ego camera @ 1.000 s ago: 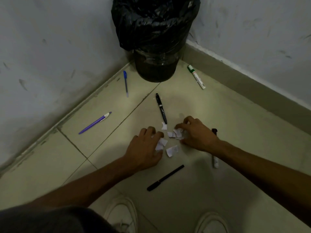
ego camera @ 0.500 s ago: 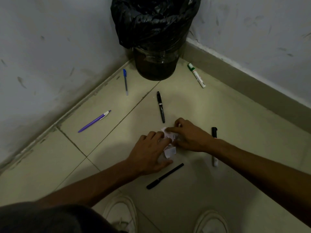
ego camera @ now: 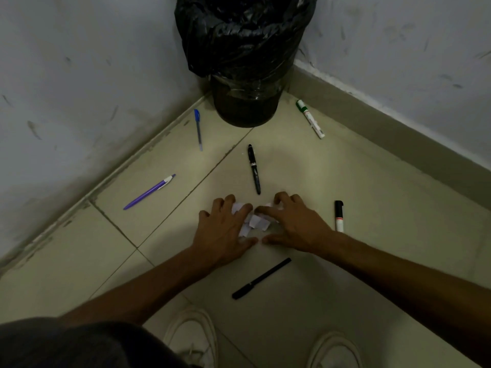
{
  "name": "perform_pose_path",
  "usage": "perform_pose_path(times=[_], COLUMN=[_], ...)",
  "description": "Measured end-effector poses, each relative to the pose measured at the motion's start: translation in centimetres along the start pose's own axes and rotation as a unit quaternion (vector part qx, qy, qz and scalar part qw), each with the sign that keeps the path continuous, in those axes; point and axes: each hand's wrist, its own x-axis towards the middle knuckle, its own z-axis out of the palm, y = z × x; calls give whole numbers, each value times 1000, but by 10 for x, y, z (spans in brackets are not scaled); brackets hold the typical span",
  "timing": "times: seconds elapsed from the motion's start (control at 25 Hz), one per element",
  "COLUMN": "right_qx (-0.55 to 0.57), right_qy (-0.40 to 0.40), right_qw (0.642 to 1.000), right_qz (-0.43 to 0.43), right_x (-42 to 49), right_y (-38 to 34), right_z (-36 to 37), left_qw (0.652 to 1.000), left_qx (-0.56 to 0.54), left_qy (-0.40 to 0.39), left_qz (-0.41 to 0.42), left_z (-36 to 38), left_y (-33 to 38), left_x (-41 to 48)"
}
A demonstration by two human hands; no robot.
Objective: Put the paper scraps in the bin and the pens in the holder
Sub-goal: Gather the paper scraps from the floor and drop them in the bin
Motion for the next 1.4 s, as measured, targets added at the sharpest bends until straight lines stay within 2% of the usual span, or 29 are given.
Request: perform_pose_path(times=[0.12, 0.24, 0.4, 0.52, 0.6, 0.72, 0.84, 1.04, 1.16, 1.24, 1.32, 1.4], right_qx=[44, 81, 91, 146, 258, 477, 574, 583, 569, 502, 382, 241], right_qy=[14, 27, 43, 54, 66, 94, 153, 251, 328, 385, 414, 353], right_qw=[999, 996, 995, 988, 962, 864, 795, 772, 754, 774, 825, 896], right_qz=[2, 9, 2, 19, 63, 129, 126, 37, -31, -19, 44, 118], right_x=[11, 16, 22, 26, 20, 9, 11, 29, 57, 90, 127, 160], right_y=[-5, -5, -7, -2, 2, 3, -5, -34, -45, -49, -47, -42], right_z=[7, 11, 12, 0, -10, -25, -60, -173, -270, -322, -350, -355], left_qw=[999, 998, 987, 978, 961, 914, 851, 785, 761, 776, 842, 923], left_qx=[-34, -62, -147, -201, -262, -363, -466, -540, -524, -466, -361, -248], left_qy=[-5, 26, 59, 57, 88, 164, 208, 294, 381, 423, 399, 290], left_qz=[-14, -5, 15, 17, -12, -79, -123, -75, -36, -33, -40, -47], left_z=[1, 2, 6, 6, 2, -19, -64, -173, -261, -304, -324, -326], left_y=[7, 9, 6, 3, -3, -10, -6, -9, -24, -33, -40, -46], left_x=[5, 10, 11, 13, 14, 16, 28, 80, 139, 180, 215, 242])
